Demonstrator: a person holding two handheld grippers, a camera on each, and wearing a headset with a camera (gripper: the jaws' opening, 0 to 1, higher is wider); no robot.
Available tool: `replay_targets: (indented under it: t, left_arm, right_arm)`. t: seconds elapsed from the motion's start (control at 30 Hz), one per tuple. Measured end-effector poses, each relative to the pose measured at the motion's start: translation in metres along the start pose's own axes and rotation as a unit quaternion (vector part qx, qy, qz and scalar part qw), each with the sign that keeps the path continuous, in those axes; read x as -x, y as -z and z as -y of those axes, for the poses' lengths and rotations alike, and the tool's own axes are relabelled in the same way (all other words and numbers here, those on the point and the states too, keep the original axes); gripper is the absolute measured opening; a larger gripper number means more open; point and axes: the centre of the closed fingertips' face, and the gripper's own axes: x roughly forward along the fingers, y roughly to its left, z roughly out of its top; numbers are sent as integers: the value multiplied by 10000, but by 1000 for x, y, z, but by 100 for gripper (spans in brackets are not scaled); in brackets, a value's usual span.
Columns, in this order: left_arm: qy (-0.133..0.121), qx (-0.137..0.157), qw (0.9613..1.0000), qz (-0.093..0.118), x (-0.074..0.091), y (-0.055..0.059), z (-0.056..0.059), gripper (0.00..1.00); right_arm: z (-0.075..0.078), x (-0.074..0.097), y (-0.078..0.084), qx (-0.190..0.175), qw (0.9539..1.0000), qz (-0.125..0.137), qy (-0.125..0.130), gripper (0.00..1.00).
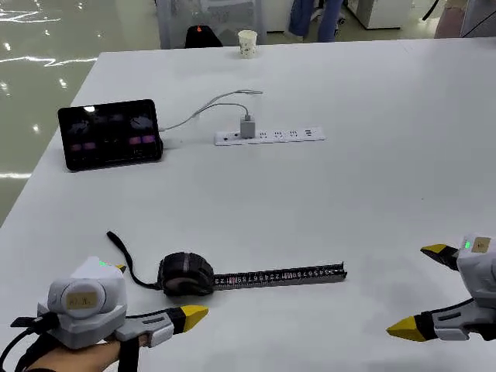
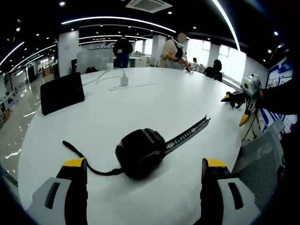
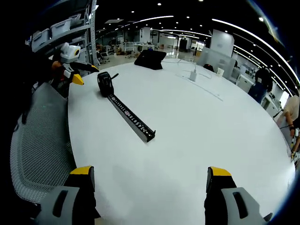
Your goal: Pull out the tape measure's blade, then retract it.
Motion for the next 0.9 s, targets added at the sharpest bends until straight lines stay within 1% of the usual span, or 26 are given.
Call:
replay_targets:
  t: [0.23,0.33,0.4,0.53,0.6,0.7,0.8,0.9]
  left_arm:
    - [-103,44,9999,25,-7,-5,5,99]
    - [-135,54,9999,24,-10,-6,7,99]
    - [-236,23,9997,54,-11,-8,7,99]
    - [-311,258,9992,36,-15,-9,8,99]
    - [-325,255,9991,29,-19,-9,11,99]
    - [-434,66,9990,-15,-21,-10,13,99]
    - [-438,114,9990,33,-25,-14,17,99]
    - [-462,111,9989,16,-30,-14,20,99]
  right_arm:
    - [4,-6,-7,231,9995,-142,-161,99]
    - [6,-10,-12,337,9991,-149,-227,99]
    - [7,-12,-15,396,9987,-160,-271,99]
    - [8,-16,-19,574,9975,-227,-348,99]
    - [9,-19,-21,615,9971,-239,-367,99]
    - [12,-21,-22,751,9958,-326,-403,99]
    - [13,-25,-26,858,9946,-371,-448,99]
    - [12,-30,-31,1012,9929,-365,-499,99]
